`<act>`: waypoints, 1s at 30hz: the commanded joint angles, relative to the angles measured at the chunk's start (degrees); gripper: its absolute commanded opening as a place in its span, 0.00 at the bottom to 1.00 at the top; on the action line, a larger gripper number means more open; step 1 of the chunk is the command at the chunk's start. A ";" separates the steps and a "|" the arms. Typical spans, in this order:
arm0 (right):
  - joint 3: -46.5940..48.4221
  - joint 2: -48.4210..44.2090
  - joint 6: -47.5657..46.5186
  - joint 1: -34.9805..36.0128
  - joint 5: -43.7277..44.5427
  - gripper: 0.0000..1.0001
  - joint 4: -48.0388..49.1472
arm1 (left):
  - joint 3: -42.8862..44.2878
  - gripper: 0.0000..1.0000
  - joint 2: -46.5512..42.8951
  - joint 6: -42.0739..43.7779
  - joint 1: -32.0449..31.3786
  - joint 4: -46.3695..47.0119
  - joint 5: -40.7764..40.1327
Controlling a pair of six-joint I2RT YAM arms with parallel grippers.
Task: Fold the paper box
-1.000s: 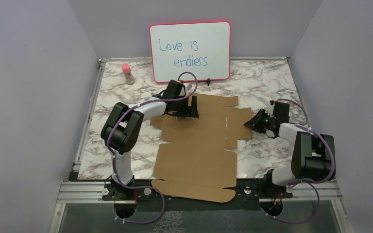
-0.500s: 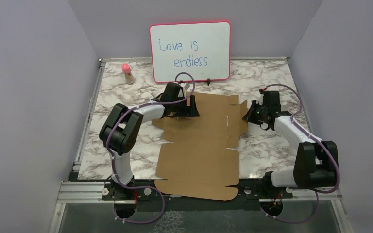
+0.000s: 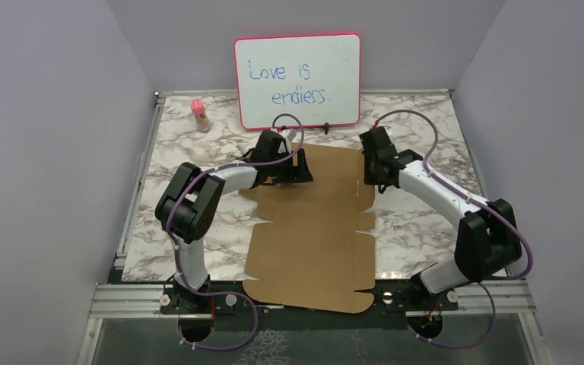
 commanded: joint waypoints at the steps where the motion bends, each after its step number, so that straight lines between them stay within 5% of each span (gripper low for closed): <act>1: 7.02 7.74 4.61 8.22 17.04 0.01 -11.87 | -3.31 0.81 1.37 -0.92 -0.84 -1.88 -0.48; 8: 18.39 21.34 12.58 19.26 30.86 0.01 -24.65 | -4.39 0.81 0.98 -1.86 -0.98 0.09 0.01; 15: 24.85 29.26 15.79 24.41 31.75 0.01 -28.73 | -6.00 0.81 0.71 -2.98 -0.98 2.33 0.14; 20: 26.00 28.36 14.73 25.10 30.50 0.06 -27.84 | -6.75 0.81 -0.01 -3.49 -0.98 3.00 0.45; 30: 20.34 15.10 3.62 21.58 24.38 0.36 -16.76 | -5.28 0.83 -8.16 -1.96 0.53 -2.67 -3.23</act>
